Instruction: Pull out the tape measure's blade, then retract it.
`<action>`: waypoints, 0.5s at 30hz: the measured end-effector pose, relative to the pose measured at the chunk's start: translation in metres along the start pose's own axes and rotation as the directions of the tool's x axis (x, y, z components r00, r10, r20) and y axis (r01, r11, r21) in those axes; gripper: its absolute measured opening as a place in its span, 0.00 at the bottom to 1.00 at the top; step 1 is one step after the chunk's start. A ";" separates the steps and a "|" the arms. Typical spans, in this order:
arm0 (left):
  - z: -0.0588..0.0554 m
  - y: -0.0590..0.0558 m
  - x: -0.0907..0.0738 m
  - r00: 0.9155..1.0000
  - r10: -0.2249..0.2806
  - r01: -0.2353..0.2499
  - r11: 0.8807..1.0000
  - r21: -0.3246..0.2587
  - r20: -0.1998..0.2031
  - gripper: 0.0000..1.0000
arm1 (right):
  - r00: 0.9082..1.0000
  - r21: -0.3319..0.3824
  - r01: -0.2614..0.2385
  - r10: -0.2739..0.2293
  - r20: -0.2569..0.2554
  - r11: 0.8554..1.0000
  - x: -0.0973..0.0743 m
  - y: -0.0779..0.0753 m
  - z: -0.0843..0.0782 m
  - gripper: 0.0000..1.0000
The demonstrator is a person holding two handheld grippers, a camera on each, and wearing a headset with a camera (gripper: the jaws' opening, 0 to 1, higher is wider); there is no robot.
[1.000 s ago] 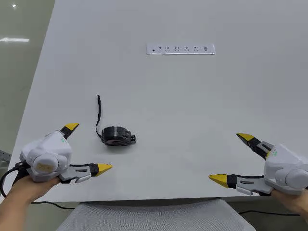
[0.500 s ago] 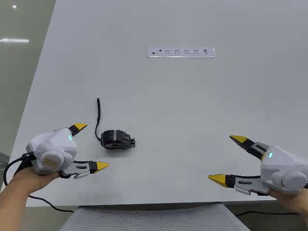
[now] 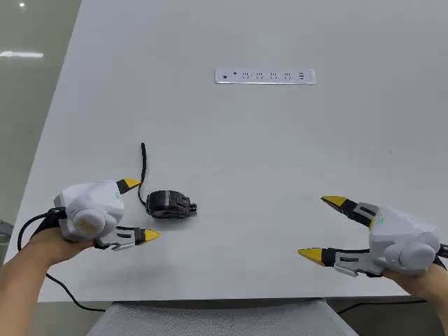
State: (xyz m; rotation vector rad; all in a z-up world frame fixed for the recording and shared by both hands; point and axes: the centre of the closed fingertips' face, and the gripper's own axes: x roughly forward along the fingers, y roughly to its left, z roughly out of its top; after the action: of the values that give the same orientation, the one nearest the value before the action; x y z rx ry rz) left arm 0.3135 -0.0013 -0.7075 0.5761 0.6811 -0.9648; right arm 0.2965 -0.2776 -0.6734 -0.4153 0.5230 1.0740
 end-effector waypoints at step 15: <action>-0.011 0.002 0.027 0.996 -0.076 0.080 0.992 0.096 -0.050 0.57 | 0.997 -0.054 -0.074 0.073 -0.015 0.996 0.032 -0.001 0.006 0.62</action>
State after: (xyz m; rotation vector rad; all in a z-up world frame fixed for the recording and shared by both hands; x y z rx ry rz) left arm 0.3229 -0.0071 -0.7346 0.6641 0.7050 -1.0650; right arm 0.3104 -0.2519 -0.6868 -0.4539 0.5251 1.1587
